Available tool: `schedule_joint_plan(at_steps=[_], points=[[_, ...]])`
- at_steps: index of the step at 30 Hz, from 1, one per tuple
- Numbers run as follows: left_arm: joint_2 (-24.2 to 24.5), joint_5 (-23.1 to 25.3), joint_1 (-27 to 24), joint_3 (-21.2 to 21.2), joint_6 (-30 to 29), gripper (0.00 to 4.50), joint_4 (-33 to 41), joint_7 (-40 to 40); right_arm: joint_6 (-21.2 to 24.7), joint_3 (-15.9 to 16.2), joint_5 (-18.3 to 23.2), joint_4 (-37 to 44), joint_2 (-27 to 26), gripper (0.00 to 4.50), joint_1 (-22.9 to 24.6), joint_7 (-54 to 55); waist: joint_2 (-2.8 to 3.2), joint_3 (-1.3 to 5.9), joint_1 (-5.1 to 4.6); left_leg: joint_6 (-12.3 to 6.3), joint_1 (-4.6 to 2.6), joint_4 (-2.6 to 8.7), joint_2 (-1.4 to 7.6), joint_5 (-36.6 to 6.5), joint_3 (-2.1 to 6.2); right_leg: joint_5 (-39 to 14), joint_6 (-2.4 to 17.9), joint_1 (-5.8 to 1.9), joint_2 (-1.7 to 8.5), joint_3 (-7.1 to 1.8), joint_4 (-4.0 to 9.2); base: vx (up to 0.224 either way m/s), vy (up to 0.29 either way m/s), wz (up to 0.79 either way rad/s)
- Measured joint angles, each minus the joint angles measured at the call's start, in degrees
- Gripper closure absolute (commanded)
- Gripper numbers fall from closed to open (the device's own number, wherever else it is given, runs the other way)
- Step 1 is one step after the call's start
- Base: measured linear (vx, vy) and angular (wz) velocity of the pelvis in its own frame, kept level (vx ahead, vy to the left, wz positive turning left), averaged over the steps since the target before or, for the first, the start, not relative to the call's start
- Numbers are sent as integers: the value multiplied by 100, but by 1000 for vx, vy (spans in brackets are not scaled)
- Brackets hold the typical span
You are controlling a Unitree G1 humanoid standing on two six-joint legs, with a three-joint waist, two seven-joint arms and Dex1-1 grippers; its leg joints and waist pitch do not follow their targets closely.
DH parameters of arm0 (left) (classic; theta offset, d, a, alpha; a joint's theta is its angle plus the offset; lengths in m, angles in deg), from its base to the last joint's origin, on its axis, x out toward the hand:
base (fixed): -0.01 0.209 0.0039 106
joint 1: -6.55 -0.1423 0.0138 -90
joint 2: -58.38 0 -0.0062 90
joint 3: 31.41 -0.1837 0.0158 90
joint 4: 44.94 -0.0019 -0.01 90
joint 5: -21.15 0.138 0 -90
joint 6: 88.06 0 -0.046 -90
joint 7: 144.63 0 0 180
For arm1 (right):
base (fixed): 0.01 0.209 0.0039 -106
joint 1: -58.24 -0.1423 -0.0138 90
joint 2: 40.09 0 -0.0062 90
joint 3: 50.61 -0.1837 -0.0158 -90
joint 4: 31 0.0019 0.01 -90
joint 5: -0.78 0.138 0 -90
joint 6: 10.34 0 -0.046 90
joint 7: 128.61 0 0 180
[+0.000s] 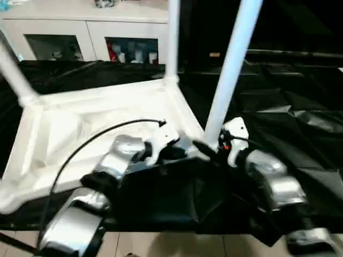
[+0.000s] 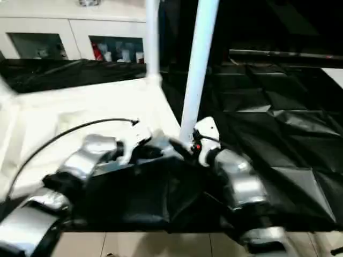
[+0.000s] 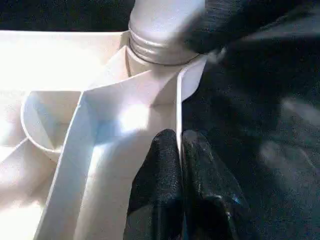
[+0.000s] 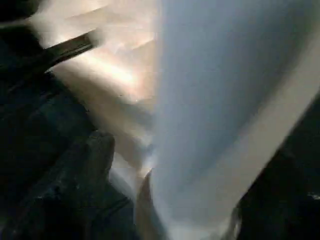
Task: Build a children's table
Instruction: Rotate leg to tighten
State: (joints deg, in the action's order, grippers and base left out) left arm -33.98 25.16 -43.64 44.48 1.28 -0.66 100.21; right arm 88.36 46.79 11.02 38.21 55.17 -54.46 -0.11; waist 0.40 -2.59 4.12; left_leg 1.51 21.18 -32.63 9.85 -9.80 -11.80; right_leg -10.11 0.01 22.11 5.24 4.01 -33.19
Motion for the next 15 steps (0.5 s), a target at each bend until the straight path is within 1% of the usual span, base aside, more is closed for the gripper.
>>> schedule_joint_plan(at_steps=[2, 5, 8, 10, 12, 13, 15], points=[[185, -91, -112, -3, 27, 450, 151, 349, 135, 81, 76, 172, 224, 29, 136, -483, 0, -1, 27, -3, 1, 1, 2, -3, -4, -4, 1, 6, -1, 0, -2, 0, 0, 0], [367, -221, -252, -36, -95, 450, 394, 796, 193, 189, 103, 219, 309, 29, 186, -797, -7, -5, 28, -2, 1, 0, 5, -2, -6, -4, 1, 11, -2, 0, -8, 0, 0, 0], [449, -285, -373, -84, -285, 450, 657, 1115, 192, 268, 108, 220, 307, 29, 188, -887, -13, -11, 57, 0, 0, 0, 4, -2, -11, -2, 3, 12, -1, -5, -7, 0, 0, 0], [470, -301, -403, -115, -305, 450, 730, 1203, 174, 286, 103, 219, 301, 29, 180, -882, -16, -13, 87, 1, 0, -1, 3, -2, -12, -2, 4, 12, 0, -8, -7, 0, 0, 0], [481, -319, -437, -131, -317, 450, 803, 1221, 51, 309, 32, 159, 219, 29, 117, -781, -22, -16, 85, 1, -1, -1, 3, -1, -14, -1, 4, 13, 0, -9, -8, 0, 0, 0], [484, -319, -439, -131, -332, 450, 820, 1221, -3, 322, 5, 130, 197, 55, 93, -761, -26, -19, 85, 1, 0, -1, 3, -1, -14, -1, 4, 14, 0, -9, -8, 0, 0, 0], [487, -319, -442, -135, -347, 450, 837, 1214, -35, 356, -11, 80, 188, 63, 63, -774, -29, -21, 85, 2, 0, -1, 3, -2, -15, -1, 4, 13, 0, -10, -7, 0, 0, 0]])
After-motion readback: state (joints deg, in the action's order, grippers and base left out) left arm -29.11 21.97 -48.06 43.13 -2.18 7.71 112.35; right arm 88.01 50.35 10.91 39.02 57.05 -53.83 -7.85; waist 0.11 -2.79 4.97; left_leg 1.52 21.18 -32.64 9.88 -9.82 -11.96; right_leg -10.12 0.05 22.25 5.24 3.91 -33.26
